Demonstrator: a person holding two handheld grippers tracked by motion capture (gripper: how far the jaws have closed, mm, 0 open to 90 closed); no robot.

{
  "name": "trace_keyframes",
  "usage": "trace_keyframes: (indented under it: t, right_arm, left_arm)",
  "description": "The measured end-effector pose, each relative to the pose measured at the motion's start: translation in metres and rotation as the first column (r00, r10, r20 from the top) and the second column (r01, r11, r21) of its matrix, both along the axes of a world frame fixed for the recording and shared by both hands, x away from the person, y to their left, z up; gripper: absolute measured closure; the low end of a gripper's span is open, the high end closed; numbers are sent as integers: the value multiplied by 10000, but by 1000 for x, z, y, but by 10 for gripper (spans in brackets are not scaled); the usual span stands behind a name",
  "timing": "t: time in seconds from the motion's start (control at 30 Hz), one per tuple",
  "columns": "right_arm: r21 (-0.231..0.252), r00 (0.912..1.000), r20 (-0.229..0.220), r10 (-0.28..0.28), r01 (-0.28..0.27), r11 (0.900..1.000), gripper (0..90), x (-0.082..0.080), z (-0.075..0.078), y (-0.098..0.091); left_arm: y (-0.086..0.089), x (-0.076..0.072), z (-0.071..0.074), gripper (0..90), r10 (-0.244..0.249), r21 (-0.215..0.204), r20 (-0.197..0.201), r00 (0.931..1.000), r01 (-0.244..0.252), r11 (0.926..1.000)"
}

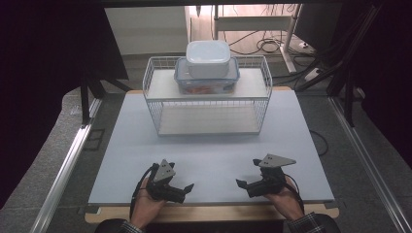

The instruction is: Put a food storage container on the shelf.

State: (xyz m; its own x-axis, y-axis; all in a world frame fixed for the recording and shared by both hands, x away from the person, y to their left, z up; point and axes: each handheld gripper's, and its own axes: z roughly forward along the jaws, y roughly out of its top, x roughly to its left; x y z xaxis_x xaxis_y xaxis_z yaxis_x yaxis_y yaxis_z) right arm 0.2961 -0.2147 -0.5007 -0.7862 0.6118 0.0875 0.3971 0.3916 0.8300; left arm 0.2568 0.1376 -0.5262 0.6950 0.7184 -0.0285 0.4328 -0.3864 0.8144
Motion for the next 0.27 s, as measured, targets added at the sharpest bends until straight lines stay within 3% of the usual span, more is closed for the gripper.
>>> trace_keyframes:
  t: [0.17, 0.27]
  right_arm:
    - [-446, 9996, -287, 67, -80, 9990, 0, 1, -10, 5]
    - [-603, 9994, -357, 11, -33, 9982, 0, 2, -12, 5]
  left_arm:
    - [-1, 4, -8, 0, 111, 585, -146, 9998, -102, 9982]
    - [2, 5, -7, 0, 187, 385, -157, 9997, -181, 9991]
